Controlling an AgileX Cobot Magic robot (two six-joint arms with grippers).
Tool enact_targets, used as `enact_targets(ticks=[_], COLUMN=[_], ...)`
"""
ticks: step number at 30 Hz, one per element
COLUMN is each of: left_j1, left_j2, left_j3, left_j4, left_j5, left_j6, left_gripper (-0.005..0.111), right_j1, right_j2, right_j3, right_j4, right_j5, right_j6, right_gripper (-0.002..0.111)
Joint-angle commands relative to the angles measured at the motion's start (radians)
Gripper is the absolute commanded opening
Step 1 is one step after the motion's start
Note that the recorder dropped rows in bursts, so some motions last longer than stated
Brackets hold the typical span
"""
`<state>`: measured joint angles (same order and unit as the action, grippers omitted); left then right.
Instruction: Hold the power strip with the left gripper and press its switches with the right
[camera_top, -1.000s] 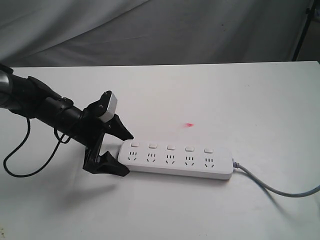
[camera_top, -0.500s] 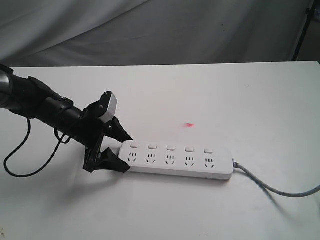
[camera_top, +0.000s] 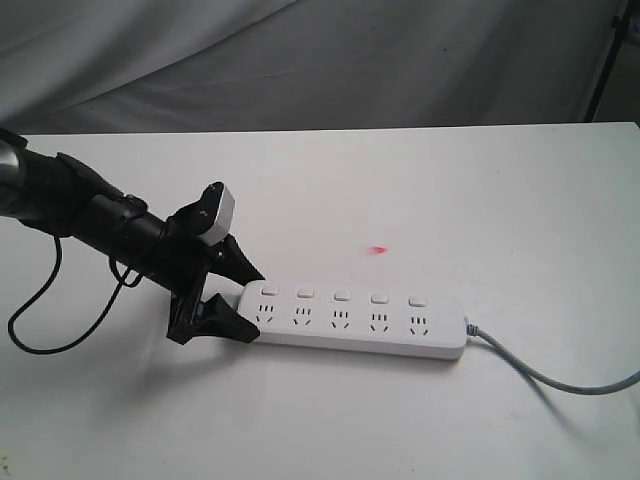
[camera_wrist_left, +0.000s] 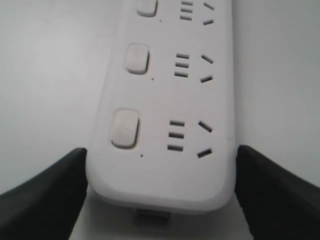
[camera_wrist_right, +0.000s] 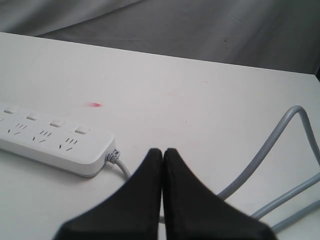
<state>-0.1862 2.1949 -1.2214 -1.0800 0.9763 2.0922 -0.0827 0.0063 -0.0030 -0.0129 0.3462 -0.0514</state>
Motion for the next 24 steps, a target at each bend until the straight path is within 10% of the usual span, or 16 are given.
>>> enact_targets(ticks=[1,11,24], left_j1=[-0.004,-0.004,-0.004], left_j2=[-0.003,-0.003,-0.003], left_j3=[-0.006,-0.006,-0.006], left_j4=[-0.003,-0.003,-0.003], left_j5=[-0.035,-0.035,-0.035], left_j6=[0.002,0.002,0.002], left_gripper=[0.026,0.004,0.003], right_j1=[-0.007,-0.007,-0.007], right_j2=[-0.006,-0.006,-0.006], right_j3=[0.003,0.003,0.003], right_j4=[0.005,0.005,0.005], right_j5=[-0.001,-0.001,-0.001], right_j6=[0.002,0.002,0.002], right_gripper=[0.0,0.0,0.0])
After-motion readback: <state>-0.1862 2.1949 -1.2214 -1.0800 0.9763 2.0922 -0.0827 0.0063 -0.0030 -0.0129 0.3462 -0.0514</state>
